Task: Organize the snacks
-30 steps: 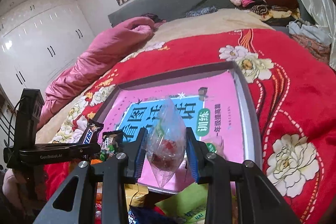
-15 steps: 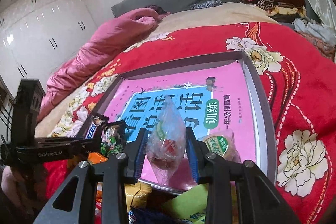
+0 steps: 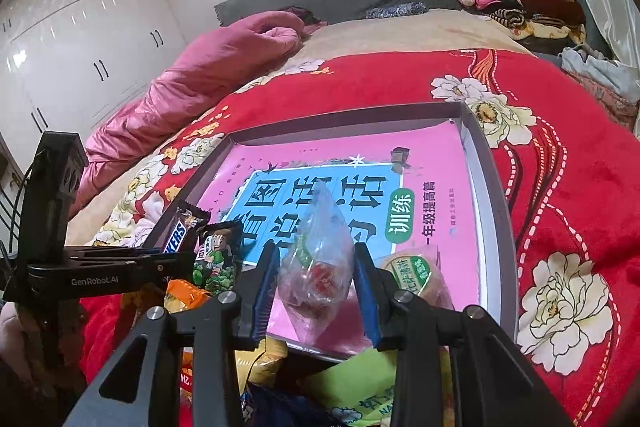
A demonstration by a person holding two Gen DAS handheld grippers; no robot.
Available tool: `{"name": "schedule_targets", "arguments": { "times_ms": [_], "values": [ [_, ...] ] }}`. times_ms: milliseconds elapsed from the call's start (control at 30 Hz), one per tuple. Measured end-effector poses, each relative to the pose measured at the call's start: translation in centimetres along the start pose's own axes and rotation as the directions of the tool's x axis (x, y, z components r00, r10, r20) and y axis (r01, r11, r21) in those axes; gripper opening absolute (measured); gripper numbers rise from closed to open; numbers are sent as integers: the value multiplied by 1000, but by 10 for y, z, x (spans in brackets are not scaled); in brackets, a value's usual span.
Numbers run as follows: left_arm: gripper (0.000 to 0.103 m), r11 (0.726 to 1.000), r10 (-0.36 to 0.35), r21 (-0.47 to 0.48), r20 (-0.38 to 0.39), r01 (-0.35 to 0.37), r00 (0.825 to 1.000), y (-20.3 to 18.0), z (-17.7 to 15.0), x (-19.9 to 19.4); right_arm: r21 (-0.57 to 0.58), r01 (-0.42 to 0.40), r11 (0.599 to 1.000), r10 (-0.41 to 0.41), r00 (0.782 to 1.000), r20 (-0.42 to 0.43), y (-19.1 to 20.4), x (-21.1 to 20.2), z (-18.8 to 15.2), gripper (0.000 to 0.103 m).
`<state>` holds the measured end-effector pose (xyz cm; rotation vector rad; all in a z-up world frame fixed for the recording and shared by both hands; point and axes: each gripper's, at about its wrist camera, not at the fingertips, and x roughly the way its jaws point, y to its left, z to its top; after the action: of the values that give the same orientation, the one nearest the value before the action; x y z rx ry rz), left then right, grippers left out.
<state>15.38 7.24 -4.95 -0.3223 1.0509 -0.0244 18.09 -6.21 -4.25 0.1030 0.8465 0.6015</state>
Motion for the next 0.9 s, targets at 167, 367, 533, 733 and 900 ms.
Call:
{"name": "schedule_targets", "arguments": {
  "times_ms": [167, 367, 533, 733, 900],
  "values": [
    [30, 1000, 7, 1, 1, -7, 1000, 1, 0, -1, 1, 1, 1000, -1, 1000, 6, -1, -3, 0, 38],
    [31, 1000, 19, -3, 15, -18, 1000, 4, 2, -4, -5, 13, 1000, -13, 1000, 20, -1, -8, 0, 39],
    [31, 1000, 22, -7, 21, -21, 1000, 6, 3, -6, 0, 20, 1000, -20, 999, 27, -3, -10, 1, 41],
    [32, 999, 32, -7, 30, -31, 999, 7, 3, -9, 4, 35, 999, -35, 998, 43, -5, -15, 3, 47],
    [32, 999, 35, -7, 39, -35, 999, 7, 4, -14, 6, 40, 999, -40, 998, 53, -6, -18, 4, 49]
  ]
}}
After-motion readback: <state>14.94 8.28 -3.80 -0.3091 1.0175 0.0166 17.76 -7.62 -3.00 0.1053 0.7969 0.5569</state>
